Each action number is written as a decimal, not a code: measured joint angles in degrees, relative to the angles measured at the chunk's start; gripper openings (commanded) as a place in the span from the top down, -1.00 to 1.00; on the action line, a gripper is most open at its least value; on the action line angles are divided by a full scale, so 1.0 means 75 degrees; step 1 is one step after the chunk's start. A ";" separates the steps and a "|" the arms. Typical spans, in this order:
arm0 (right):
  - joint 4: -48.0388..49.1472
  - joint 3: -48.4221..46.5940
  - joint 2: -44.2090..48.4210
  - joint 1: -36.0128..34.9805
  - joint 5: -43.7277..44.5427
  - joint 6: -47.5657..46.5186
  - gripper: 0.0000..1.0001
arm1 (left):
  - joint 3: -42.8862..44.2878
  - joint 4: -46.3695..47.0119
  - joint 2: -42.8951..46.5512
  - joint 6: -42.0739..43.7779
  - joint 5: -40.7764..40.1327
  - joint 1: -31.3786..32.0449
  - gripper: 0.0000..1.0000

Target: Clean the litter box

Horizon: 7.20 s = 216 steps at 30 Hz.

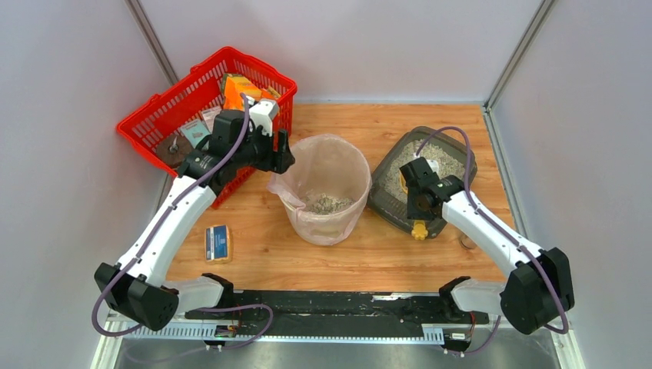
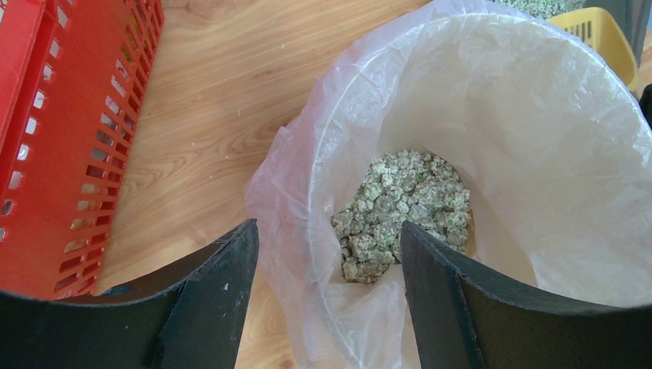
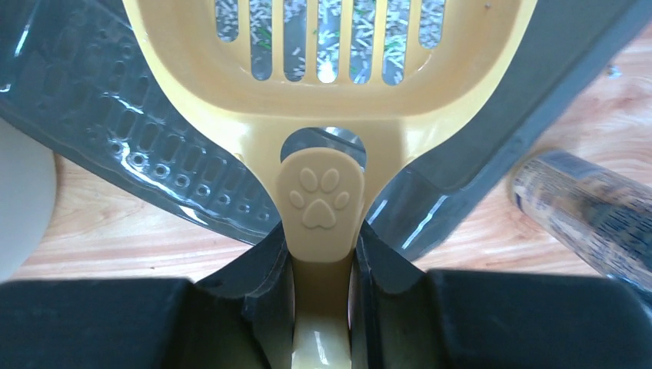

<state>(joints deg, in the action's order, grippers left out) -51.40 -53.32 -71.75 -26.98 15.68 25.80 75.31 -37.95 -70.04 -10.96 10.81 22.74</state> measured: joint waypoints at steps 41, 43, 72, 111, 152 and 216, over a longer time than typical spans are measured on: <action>-0.3410 -0.6065 -0.1128 -0.4092 0.1658 -0.2092 1.00 | 0.0029 0.0003 -0.0708 0.0122 0.0353 -0.0044 1.00; -0.3328 -0.5884 -0.1207 -0.4450 0.2037 -0.2378 0.99 | 0.0029 0.0000 -0.0708 0.0122 0.0353 -0.0044 1.00; 0.1154 -0.2538 -0.0242 -0.5910 0.6569 -0.7796 0.99 | 0.0032 0.0009 -0.0708 0.0114 0.0420 -0.0044 1.00; 0.2649 -0.1472 -0.0545 -0.6647 0.8897 -1.0672 0.90 | 0.0052 0.0029 -0.0723 0.0087 0.0562 -0.0052 1.00; 0.0332 -0.1131 -0.0833 -0.6814 0.9279 -0.7933 0.99 | 0.0070 0.0061 -0.0784 0.0090 0.0545 -0.0058 1.00; -0.1679 -0.2317 0.0458 0.2745 -0.3395 -0.0064 1.00 | 0.0050 -0.0020 -0.0632 0.0067 0.0510 -0.0044 1.00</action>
<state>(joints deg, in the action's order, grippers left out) -63.99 -70.70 -68.31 -6.39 -9.78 25.32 75.68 -38.11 -74.78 -10.46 14.63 22.41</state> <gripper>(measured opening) 0.273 0.149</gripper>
